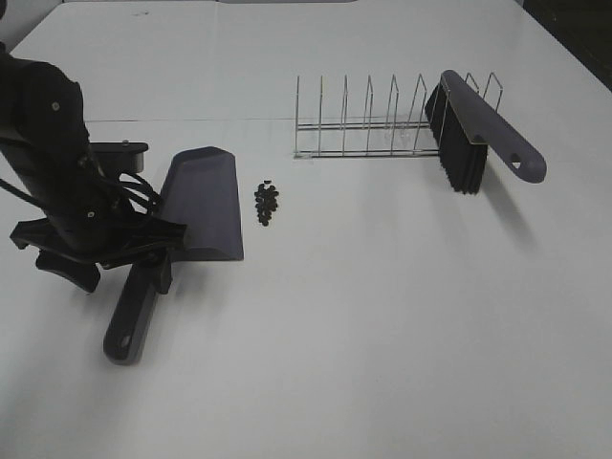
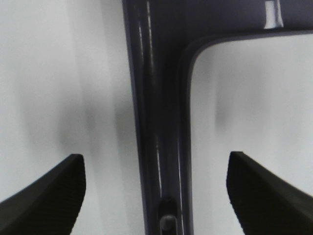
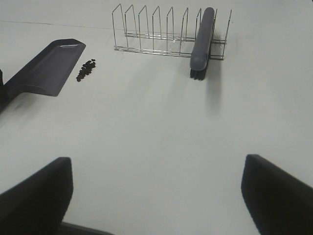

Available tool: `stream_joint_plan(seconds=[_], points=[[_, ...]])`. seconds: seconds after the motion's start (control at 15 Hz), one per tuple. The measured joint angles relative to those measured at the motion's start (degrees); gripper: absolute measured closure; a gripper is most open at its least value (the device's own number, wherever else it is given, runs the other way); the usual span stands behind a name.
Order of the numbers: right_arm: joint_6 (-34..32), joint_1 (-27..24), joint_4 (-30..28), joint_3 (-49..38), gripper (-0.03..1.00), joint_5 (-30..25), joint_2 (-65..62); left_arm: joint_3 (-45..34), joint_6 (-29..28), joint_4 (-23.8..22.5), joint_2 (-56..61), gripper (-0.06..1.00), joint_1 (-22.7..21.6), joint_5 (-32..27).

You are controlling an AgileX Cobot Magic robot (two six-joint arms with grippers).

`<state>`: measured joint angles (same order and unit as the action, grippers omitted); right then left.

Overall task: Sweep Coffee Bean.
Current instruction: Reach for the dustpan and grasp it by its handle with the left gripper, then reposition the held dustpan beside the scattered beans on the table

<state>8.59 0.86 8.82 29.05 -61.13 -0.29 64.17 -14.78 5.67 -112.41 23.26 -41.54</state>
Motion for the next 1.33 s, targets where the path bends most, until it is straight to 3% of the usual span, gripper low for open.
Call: stream_joint_plan(seconds=[0.4, 0.53, 0.67, 1.07, 1.33], points=[[0.0, 0.0, 0.0, 0.0, 0.17, 0.0, 0.0, 3.38, 0.0, -0.86, -6.36, 0.25, 0.0, -0.06], [0.0, 0.0, 0.0, 0.0, 0.17, 0.0, 0.0, 3.78, 0.0, -1.43, -6.65, 0.38, 0.0, -0.34], [0.0, 0.0, 0.0, 0.0, 0.17, 0.0, 0.0, 3.95, -0.34, -1.32, -6.76, 0.62, 0.0, -0.52], [0.0, 0.0, 0.0, 0.0, 0.17, 0.0, 0.0, 3.95, -4.64, -2.98, -6.13, 0.62, 0.11, -1.15], [0.0, 0.0, 0.46, 0.0, 0.17, 0.0, 0.0, 3.61, -6.65, -5.27, 0.11, 0.62, 0.11, -2.12]])
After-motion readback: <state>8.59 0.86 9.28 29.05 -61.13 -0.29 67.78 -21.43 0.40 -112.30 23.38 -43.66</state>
